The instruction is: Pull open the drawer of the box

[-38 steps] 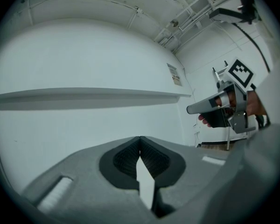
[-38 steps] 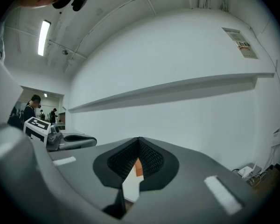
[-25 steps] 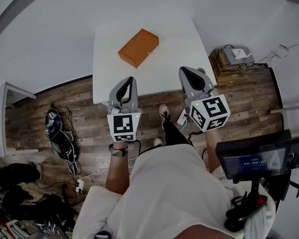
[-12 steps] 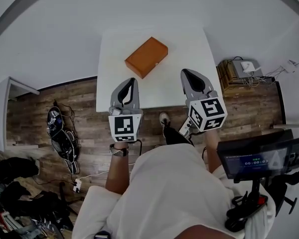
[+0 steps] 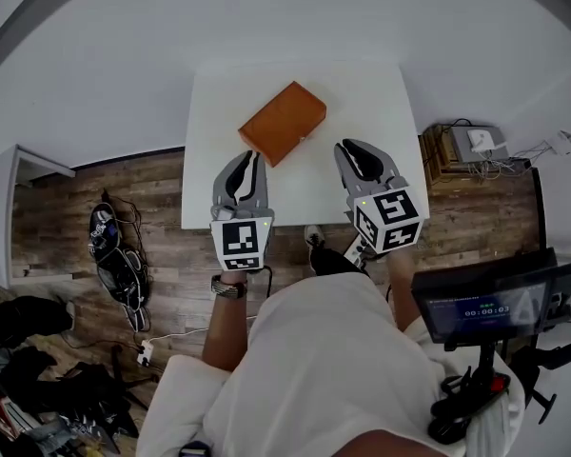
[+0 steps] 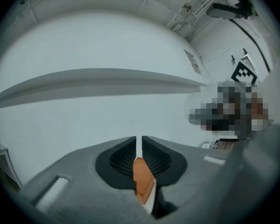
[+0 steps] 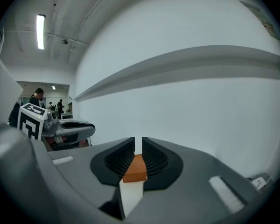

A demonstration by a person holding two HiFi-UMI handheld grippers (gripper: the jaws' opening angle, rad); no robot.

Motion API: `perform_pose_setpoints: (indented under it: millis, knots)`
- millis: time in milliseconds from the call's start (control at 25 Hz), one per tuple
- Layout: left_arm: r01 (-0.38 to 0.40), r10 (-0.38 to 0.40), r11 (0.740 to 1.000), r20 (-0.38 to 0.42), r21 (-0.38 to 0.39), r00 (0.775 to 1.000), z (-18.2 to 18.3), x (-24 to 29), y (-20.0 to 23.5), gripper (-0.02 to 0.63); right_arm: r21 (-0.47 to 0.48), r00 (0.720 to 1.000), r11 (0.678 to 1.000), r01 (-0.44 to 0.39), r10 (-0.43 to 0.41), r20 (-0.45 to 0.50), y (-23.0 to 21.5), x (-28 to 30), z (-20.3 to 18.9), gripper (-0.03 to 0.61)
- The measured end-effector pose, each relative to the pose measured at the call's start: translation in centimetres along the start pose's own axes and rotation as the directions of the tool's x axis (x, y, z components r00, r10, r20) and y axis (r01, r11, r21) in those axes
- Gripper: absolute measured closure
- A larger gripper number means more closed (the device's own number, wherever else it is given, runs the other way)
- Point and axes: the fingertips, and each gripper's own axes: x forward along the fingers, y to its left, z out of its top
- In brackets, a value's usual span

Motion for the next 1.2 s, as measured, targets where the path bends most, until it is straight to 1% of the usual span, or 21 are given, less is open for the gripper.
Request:
perform_pose_setpoints:
  millis: [160, 360, 480, 600, 680, 840, 1080, 1200]
  knots:
    - [-0.021, 0.021, 1.000, -0.032, -0.004, 0.999, -0.8, -0.2, 0.9, 0.578, -0.006, 0.998, 0.999, -0.032, 0.032, -0.047, 0.8, 1.2, -1.0, 0.518]
    - [-0.042, 0.033, 0.997, -0.141, -0.064, 0.990, -5.2, 5.1, 1.4, 0.574, 0.032, 0.987, 0.997, -0.066, 0.070, -0.143, -3.1, 6.5, -4.8, 0.518]
    - [-0.053, 0.040, 0.996, -0.178, -0.073, 0.983, -6.7, 4.9, 1.6, 0.571, 0.021, 0.980, 0.997, -0.078, 0.080, -0.180, -2.9, 7.1, -5.9, 0.517]
    - [-0.074, 0.052, 0.992, -0.204, -0.103, 0.978, -7.8, 3.8, 2.1, 0.568, 0.015, 0.974, 0.995, -0.096, 0.097, -0.205, -1.8, 7.0, -6.6, 0.514]
    - [-0.086, 0.058, 0.989, -0.223, -0.121, 0.973, -8.8, 4.6, 2.3, 0.566, 0.020, 0.968, 0.994, -0.109, 0.111, -0.224, -2.1, 7.9, -7.5, 0.514]
    - [-0.102, 0.062, 0.986, -0.278, -0.130, 0.958, -11.6, 8.8, 2.9, 0.558, 0.026, 0.952, 0.989, -0.142, 0.144, -0.271, -4.7, 12.0, -9.4, 0.505]
    - [-0.122, 0.066, 0.982, -0.343, -0.144, 0.937, -13.4, 8.3, 3.2, 0.554, 0.014, 0.936, 0.985, -0.170, 0.166, -0.312, -4.0, 12.8, -10.4, 0.495]
    - [-0.136, 0.068, 0.979, -0.386, -0.151, 0.920, -15.3, 10.0, 3.6, 0.554, 0.018, 0.920, 0.981, -0.194, 0.188, -0.345, -4.8, 14.8, -12.1, 0.489]
